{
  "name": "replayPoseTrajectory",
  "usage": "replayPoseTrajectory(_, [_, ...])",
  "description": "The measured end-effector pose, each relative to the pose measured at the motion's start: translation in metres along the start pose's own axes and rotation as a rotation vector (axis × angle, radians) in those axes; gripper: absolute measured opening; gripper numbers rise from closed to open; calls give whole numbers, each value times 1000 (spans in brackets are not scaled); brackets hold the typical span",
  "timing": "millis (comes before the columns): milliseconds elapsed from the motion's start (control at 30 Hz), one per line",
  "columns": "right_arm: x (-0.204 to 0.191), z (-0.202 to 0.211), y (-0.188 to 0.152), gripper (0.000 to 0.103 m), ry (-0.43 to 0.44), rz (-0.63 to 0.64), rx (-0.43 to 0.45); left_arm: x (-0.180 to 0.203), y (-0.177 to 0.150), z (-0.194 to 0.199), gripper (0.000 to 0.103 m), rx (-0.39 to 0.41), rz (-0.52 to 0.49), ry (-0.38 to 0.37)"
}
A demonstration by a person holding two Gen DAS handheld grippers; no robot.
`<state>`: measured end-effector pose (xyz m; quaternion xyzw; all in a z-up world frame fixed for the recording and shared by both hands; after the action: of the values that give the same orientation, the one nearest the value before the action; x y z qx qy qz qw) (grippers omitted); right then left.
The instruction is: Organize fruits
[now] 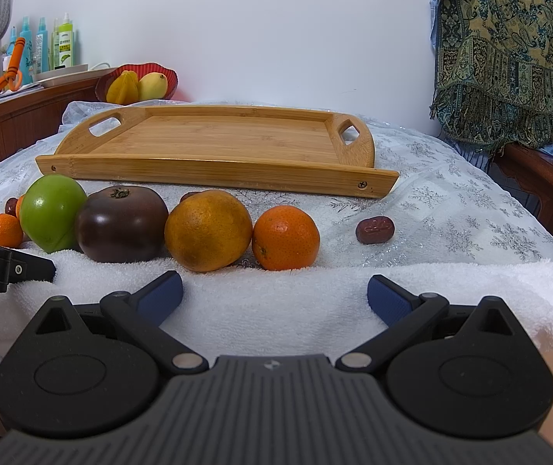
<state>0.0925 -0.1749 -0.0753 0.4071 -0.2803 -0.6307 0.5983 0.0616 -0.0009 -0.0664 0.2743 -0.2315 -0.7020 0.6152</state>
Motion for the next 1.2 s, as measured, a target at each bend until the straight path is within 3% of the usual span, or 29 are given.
replayPoseTrajectory(833, [1,2,3,103,5,-16,3,-2,-1,5,102,22,-25,-3])
replayPoseTrajectory(1000, [-1,14,14,98,64,-20,32,0,3,21,83,69,-54,3])
replayPoseTrajectory(1067, [-1,18,19,85,60,-17,39,-1,4,28,73,96,-56,20])
replayPoseTrajectory(1133, [1,19,24,78,53,-22,40,-4,7,37,50,128,-48,33])
replayPoseTrajectory(1200, [4,20,28,72,59,-31,37,-6,12,44,43,164,-44,39])
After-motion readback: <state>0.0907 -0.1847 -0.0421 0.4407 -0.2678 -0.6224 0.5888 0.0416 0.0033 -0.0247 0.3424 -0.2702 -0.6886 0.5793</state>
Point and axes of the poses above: each gripper's, at about its wrist camera, not at the fingertips, and z roughly against the way its jaws point, x to its right, y to its top, the point moved 9 cm from there along -z, roughly the way its jaws point, and after that the axes turned 15 degrees about -z, right-handed, at the moved point
